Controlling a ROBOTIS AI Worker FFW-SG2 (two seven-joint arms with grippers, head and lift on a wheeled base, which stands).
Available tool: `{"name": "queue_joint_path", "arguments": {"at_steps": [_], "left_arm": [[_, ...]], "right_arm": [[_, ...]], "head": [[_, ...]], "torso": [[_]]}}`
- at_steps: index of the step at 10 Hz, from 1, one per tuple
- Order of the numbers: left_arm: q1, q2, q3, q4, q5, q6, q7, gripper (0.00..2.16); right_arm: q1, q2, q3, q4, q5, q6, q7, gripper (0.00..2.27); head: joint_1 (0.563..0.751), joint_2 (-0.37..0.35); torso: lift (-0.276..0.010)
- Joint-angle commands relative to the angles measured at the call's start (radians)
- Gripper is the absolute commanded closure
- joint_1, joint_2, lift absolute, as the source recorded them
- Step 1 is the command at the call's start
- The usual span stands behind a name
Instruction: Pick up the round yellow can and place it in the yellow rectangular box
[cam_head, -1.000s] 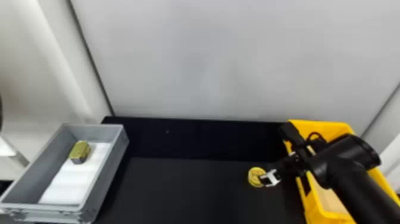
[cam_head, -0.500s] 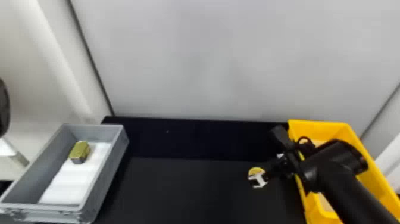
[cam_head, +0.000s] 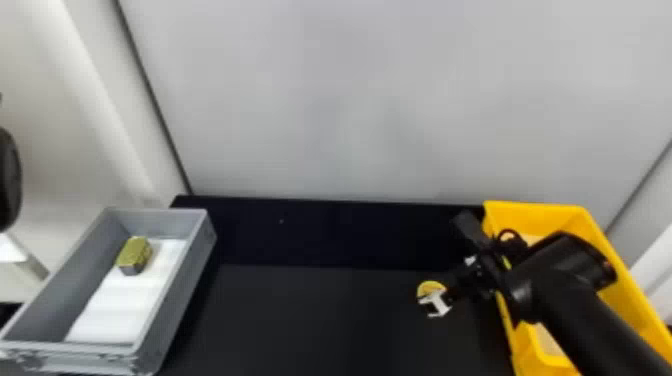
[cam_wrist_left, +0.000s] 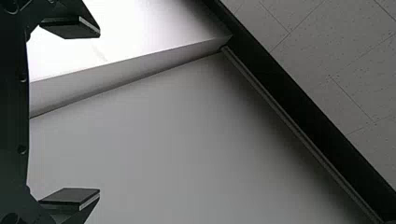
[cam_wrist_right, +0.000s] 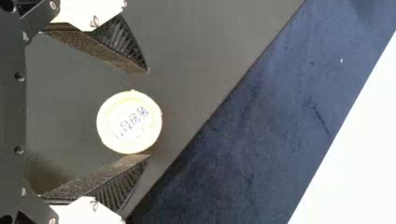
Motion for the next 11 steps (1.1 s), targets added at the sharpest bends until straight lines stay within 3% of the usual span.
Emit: {"name": "queue_joint_path", "arguments": {"at_steps": [1, 11], "left_arm": [[0.004, -0.004, -0.001, -0.001, 0.000, 0.000, 0.000, 0.08], [-0.009, -0.002, -0.021, 0.000, 0.000, -0.006, -0.001, 0.08]], "right_arm": [[-0.007, -0.008, 0.003, 0.000, 0.000, -0.004, 0.005, 0.16], [-0.004, 0.006, -0.011, 0.090, 0.008, -0.084, -0.043, 0.16]], "head": [[0.663, 0.054], [0.663, 0.054]], "torso": [[-0.010], [-0.010]]}}
